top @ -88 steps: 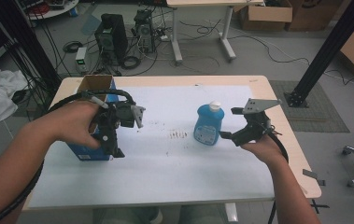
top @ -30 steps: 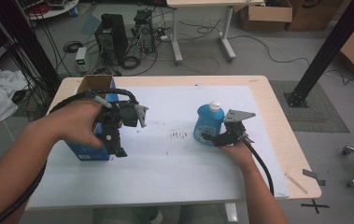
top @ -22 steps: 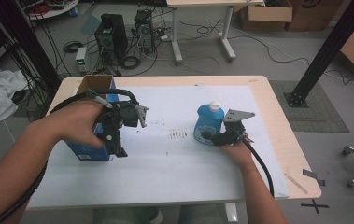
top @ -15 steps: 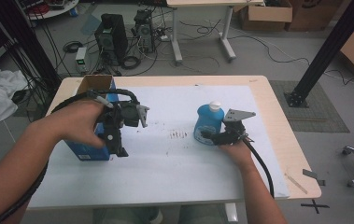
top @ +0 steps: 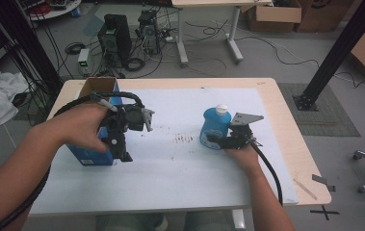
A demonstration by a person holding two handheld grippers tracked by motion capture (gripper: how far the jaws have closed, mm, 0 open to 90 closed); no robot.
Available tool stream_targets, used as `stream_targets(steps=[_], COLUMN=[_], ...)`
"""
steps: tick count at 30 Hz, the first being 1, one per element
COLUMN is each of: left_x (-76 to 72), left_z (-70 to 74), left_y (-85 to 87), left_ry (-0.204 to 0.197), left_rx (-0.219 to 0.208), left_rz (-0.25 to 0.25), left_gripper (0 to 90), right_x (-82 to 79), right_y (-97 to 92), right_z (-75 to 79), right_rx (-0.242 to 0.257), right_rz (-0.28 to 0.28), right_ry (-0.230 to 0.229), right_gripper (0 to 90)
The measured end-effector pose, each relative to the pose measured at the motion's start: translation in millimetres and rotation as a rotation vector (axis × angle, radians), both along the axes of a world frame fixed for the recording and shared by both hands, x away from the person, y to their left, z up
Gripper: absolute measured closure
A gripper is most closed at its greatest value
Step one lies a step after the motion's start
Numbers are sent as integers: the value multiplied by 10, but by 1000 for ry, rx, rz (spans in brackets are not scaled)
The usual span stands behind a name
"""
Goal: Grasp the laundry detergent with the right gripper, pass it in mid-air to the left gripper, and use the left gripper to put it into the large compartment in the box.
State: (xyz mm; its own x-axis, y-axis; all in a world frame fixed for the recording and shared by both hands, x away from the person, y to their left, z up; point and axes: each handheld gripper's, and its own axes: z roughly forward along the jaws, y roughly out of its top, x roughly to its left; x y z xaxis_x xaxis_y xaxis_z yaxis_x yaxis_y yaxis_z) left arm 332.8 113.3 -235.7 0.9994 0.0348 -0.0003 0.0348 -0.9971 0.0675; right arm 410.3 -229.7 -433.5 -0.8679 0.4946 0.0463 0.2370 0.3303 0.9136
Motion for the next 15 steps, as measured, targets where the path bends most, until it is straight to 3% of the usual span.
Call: stream_targets(steps=[15], left_x=[12], left_z=[-6], left_y=[9], left_ry=[-1], left_rx=[-3], left_rz=[5], left_gripper=[1], right_x=[-7], right_y=[-4], right_z=[2], right_rx=[10], right_rz=[9], right_ry=[-11], right_gripper=[397])
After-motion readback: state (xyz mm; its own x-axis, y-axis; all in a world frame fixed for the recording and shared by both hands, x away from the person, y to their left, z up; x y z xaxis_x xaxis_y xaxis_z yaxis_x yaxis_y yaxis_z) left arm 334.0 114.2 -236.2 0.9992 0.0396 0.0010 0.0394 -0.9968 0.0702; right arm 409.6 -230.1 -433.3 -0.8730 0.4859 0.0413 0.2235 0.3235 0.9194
